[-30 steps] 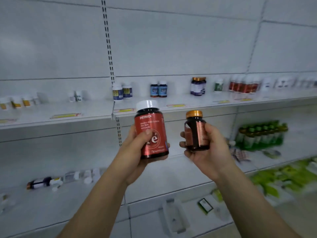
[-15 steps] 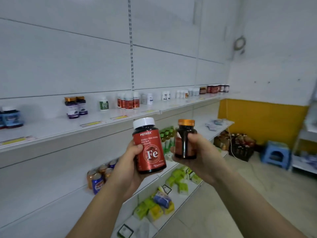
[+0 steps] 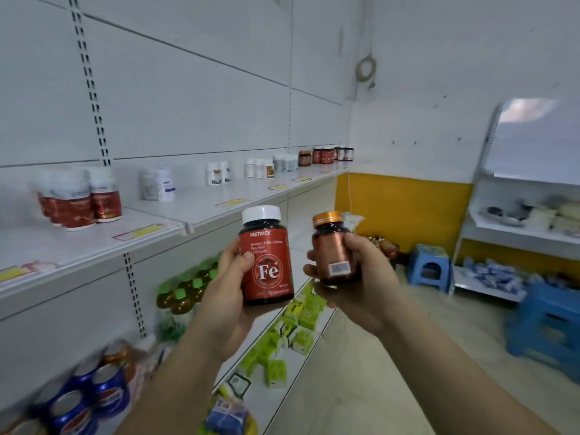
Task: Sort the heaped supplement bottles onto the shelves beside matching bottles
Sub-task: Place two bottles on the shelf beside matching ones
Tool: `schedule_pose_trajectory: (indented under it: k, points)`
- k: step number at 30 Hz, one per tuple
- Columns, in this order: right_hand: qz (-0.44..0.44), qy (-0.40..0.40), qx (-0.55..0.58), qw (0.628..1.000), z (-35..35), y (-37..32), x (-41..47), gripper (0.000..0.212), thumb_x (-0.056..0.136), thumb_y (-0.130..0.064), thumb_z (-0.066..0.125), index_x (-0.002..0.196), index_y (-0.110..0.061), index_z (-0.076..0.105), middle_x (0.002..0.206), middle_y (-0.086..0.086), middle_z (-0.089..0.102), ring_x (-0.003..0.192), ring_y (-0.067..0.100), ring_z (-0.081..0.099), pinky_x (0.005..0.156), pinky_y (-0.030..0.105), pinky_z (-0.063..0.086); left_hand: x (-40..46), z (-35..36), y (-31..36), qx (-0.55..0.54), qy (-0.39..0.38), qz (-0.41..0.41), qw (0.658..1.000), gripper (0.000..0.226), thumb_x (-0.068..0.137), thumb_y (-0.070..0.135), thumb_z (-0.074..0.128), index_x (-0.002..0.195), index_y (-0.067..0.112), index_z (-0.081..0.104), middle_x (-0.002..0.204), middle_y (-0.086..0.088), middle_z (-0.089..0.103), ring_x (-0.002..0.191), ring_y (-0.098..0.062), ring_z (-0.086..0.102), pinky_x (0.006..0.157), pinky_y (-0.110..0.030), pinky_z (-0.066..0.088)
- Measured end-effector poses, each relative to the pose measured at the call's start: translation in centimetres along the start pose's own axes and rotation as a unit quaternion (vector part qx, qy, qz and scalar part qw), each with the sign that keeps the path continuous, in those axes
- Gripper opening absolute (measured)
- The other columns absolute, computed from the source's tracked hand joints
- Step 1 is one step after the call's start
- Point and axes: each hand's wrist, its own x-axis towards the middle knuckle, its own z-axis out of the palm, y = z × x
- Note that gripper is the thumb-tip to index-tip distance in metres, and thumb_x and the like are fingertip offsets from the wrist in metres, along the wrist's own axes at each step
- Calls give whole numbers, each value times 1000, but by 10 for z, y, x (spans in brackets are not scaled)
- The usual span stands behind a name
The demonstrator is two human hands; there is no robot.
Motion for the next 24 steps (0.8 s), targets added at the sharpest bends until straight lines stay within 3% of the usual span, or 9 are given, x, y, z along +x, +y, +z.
schedule_pose_trajectory:
  k: [6, 11, 16, 19, 21, 24]
  points:
    - [5, 96, 81, 992, -72, -26, 92, 51, 90, -41, 43, 120, -3, 59, 94, 18, 61, 62, 24, 61, 63, 33, 43, 122, 41, -39, 28, -58, -49, 997, 33, 98, 24, 37, 129, 29, 48, 109, -9, 68, 95, -30, 68, 75, -51, 55]
    - [1, 110, 131, 985, -143, -46, 157, 51, 97, -47, 36, 103, -5, 66, 90, 16, 66, 68, 26, 62, 68, 35, 46, 208, 84, -82, 35, -81, -73, 993, 27, 99, 25, 35, 119, 30, 52, 101, -6, 71, 93, -29, 68, 78, -52, 54]
    - [-4, 101, 165, 981, -231, -72, 228, 47, 98, -44, 36, 107, -7, 64, 90, 15, 69, 79, 26, 60, 75, 37, 46, 303, 138, -134, 52, -91, -63, 993, 30, 100, 25, 33, 124, 27, 51, 104, -8, 70, 93, -30, 68, 77, -52, 54]
    - [-25, 93, 124, 988, -284, -96, 278, 49, 86, -53, 49, 104, -10, 66, 90, 14, 69, 84, 26, 59, 79, 39, 44, 364, 179, -163, 60, -97, -52, 992, 29, 100, 24, 34, 122, 29, 52, 104, -7, 70, 92, -27, 69, 72, -48, 55]
    - [-42, 86, 58, 994, -314, -113, 314, 45, 75, -42, 59, 109, -12, 63, 94, 12, 67, 91, 28, 58, 82, 41, 45, 404, 205, -176, 67, -93, -46, 992, 29, 100, 24, 34, 121, 32, 51, 106, -6, 69, 94, -26, 68, 73, -47, 55]
    - [-50, 88, -7, 995, -353, -139, 381, 41, 82, -36, 59, 117, -16, 59, 104, 14, 65, 94, 28, 59, 86, 45, 48, 466, 231, -188, 57, -80, -34, 995, 34, 100, 22, 33, 129, 35, 46, 111, -5, 66, 96, -27, 66, 71, -46, 56]
